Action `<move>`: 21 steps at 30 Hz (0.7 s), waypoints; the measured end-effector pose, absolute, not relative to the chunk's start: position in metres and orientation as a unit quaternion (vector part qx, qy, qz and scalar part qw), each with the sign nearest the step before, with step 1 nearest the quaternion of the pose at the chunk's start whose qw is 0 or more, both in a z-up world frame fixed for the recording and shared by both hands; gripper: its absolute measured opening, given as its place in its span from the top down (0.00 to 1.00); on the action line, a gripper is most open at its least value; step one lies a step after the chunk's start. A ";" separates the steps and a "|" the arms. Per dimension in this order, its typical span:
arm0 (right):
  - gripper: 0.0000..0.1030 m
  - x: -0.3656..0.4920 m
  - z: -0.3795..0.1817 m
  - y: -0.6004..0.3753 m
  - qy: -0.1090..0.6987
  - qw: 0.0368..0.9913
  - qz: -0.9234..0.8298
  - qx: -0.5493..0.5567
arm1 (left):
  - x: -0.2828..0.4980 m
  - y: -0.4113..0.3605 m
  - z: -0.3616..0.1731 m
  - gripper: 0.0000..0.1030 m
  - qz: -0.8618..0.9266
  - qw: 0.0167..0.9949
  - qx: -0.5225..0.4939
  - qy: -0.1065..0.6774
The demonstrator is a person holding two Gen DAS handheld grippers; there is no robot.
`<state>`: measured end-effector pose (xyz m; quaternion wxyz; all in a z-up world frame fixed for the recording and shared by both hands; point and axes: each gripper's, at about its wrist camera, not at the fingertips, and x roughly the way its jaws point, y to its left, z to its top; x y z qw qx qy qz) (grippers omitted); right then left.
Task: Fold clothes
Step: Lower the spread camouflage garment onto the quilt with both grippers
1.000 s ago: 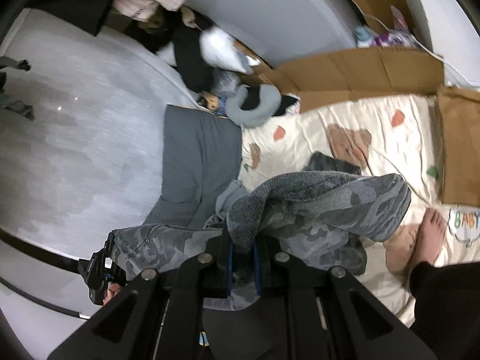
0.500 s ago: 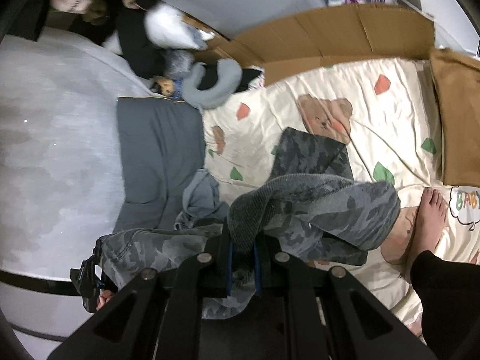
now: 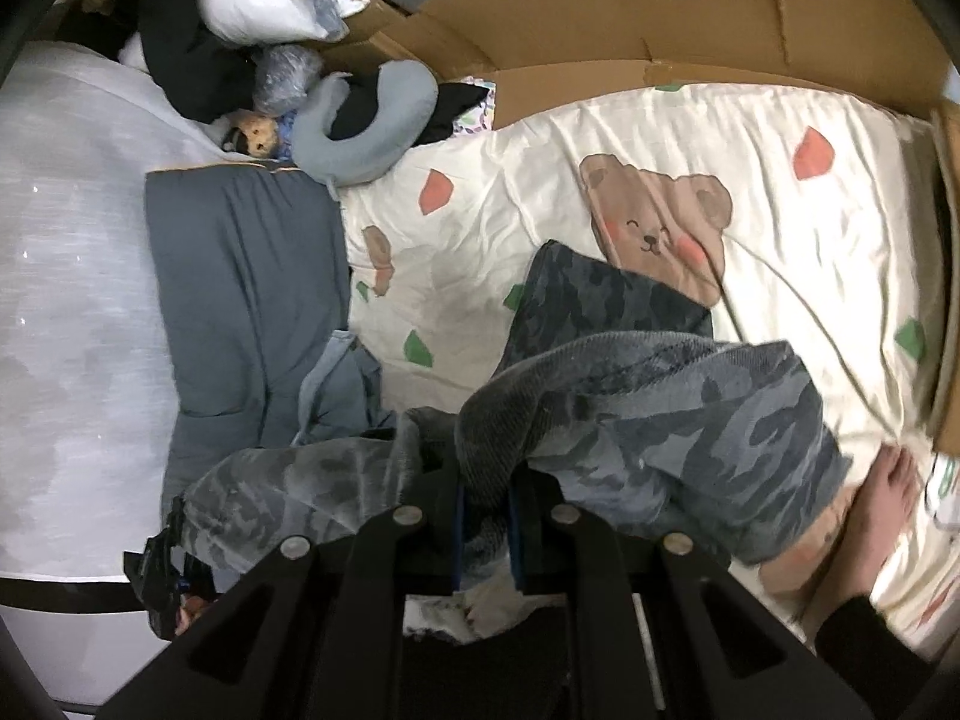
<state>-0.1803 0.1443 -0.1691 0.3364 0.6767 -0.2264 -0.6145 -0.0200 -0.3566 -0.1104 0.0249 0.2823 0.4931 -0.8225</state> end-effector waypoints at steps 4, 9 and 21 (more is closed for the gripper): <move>0.88 -0.206 -0.192 0.121 -0.200 0.339 -0.613 0.685 | -0.042 -0.358 -0.129 0.92 -0.824 0.028 0.289 0.487; 0.82 -0.222 -0.214 0.106 -0.158 0.327 -0.615 0.700 | -0.067 -0.354 -0.146 0.92 -0.821 0.027 0.300 0.484; 0.59 -0.195 -0.254 0.171 -0.200 0.289 -0.634 0.689 | -0.108 -0.340 -0.178 0.92 -0.815 0.018 0.335 0.473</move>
